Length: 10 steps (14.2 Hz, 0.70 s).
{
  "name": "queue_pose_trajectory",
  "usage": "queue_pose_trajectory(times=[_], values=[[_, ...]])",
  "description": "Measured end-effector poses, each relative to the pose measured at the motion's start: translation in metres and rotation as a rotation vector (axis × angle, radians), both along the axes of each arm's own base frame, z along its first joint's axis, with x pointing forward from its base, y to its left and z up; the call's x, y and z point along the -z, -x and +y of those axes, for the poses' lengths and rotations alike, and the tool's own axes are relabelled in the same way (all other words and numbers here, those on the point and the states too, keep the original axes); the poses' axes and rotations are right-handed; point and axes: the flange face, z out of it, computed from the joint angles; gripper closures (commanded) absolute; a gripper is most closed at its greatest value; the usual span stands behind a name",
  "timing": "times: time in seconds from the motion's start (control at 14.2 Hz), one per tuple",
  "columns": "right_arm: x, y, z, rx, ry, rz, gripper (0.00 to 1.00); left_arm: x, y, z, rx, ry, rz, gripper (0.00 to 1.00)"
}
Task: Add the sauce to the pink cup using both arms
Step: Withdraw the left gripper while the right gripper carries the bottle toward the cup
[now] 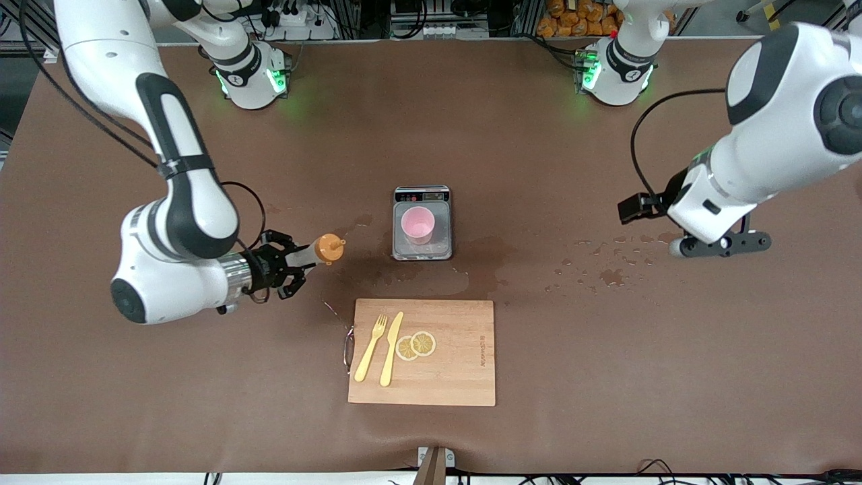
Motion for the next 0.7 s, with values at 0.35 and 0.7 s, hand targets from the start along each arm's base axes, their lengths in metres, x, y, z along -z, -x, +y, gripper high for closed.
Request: queue_pose_trajectory(times=[0.35,0.7], values=[[0.001,0.013,0.028,0.000,0.157,0.014,0.68,-0.025,0.028,0.013,0.065,-0.029,-0.025,0.00],[0.003,0.039,0.085,-0.029,0.308,0.005,0.68,-0.049,0.045,0.028,0.101,-0.042,-0.050,0.00]])
